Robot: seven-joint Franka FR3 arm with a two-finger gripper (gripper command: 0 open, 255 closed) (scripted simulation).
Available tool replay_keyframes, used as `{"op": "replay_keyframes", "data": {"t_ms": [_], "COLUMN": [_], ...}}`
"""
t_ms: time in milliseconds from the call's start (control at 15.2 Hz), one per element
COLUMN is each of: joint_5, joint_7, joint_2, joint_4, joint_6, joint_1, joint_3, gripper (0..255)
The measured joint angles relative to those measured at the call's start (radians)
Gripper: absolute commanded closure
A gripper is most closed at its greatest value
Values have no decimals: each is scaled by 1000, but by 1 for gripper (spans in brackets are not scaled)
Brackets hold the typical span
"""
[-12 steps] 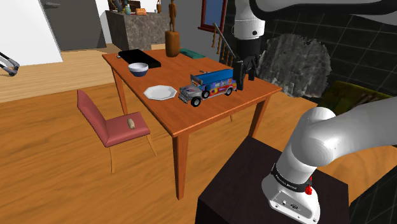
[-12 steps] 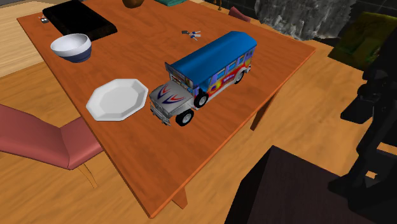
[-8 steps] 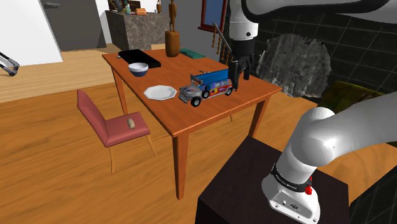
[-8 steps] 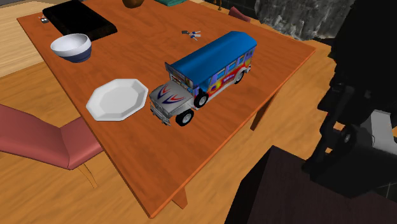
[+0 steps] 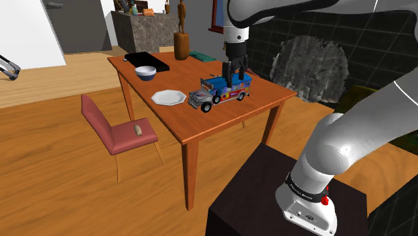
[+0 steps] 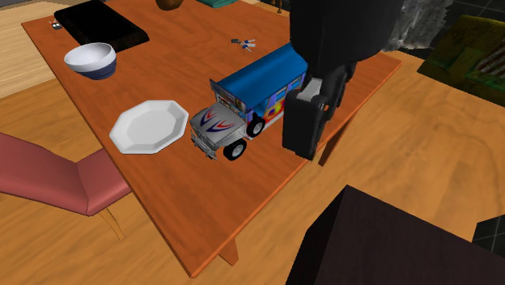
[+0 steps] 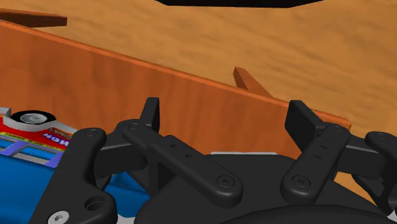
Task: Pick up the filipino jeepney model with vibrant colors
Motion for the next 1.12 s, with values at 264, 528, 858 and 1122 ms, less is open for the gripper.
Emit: {"op": "replay_keyframes", "data": {"t_ms": [264,528,858,1122], "joint_5": [0,6,28,52], "joint_7": [-29,-72,-117,-154], "joint_2": [154,301,491,651], "joint_4": [105,235,415,597], "joint_6": [62,92,115,104], "joint_1": [-7,-19,-33,-50], "joint_3": [-23,-49,-69,-80], "gripper": [0,0,0,0]}}
